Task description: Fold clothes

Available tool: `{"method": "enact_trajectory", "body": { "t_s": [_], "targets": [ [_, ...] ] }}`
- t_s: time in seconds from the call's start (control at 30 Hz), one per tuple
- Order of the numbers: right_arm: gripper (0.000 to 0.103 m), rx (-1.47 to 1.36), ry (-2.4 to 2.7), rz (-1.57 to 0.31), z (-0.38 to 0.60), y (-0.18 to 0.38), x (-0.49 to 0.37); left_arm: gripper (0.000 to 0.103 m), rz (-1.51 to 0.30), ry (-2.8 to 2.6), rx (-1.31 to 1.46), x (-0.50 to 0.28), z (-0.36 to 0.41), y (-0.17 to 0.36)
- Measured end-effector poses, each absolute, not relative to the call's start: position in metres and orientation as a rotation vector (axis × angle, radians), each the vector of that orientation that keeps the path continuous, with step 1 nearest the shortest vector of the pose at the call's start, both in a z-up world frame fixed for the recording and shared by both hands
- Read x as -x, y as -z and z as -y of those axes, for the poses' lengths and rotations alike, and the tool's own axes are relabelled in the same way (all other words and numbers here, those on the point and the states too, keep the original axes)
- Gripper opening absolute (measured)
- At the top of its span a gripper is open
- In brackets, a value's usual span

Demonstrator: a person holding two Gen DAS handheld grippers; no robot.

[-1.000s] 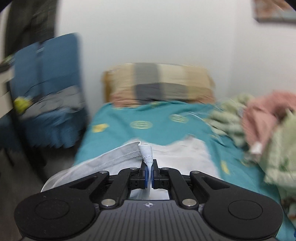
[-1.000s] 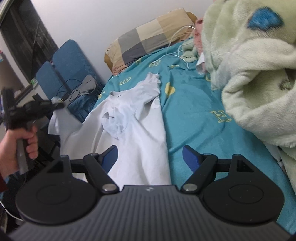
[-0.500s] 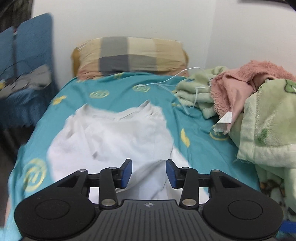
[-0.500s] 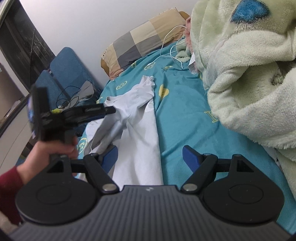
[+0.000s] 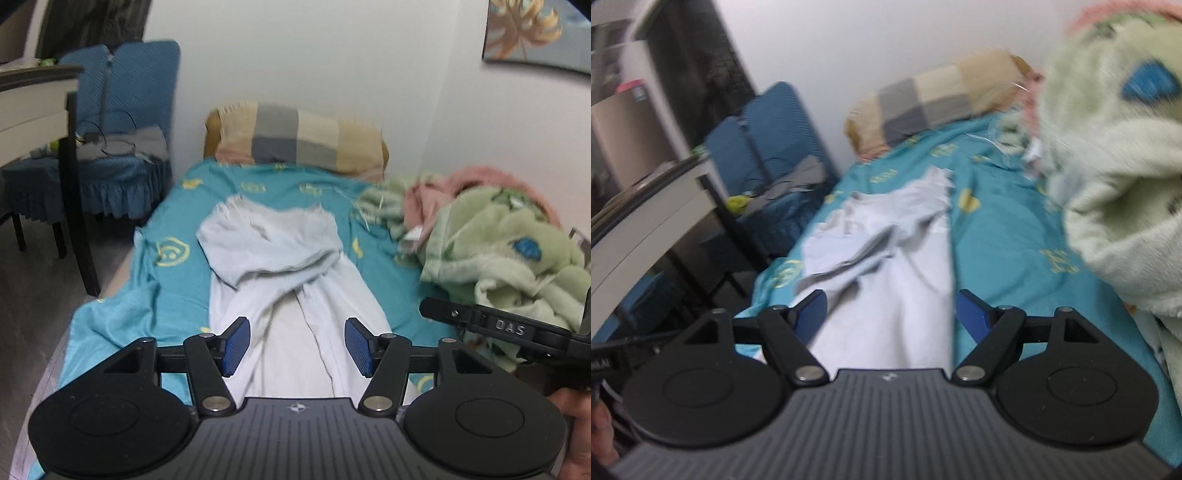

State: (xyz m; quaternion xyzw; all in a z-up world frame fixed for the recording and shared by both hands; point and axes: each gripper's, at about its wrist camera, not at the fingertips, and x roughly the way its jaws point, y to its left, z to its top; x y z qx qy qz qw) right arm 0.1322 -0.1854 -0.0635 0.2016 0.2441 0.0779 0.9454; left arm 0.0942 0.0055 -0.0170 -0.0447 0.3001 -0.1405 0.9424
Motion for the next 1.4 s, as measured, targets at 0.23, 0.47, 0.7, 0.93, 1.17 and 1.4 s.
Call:
{"method": "enact_trajectory", "body": {
  "t_s": [0.23,0.47,0.7,0.93,1.17,1.4],
  "targets": [
    [0.068,-0.289,-0.244,-0.493,0.141,0.038,-0.142,0.060,-0.584,0.320,0.123,-0.084,-0.037,0.012],
    [0.068,-0.112,-0.314,-0.515,0.074,0.048,-0.221,0.060,-0.575,0.282,0.168,-0.109,-0.071,0.028],
    [0.056,0.090,-0.334,-0.630,0.022,0.094,-0.311,0.060,-0.604,0.263,0.213,-0.126,-0.095,0.043],
    [0.015,0.355,-0.374,-0.689,0.004,0.120,-0.335,0.060,-0.630,0.238,0.184,-0.134,-0.093,0.051],
    [0.007,0.027,-0.347,-0.553,0.051,0.064,-0.371,0.060,-0.659,0.240,0.190,-0.138,-0.088,0.059],
    [0.007,-0.271,-0.123,-0.532,0.131,0.077,-0.452,0.060,-0.710,0.250,0.176,-0.145,-0.077,0.076]
  ]
}}
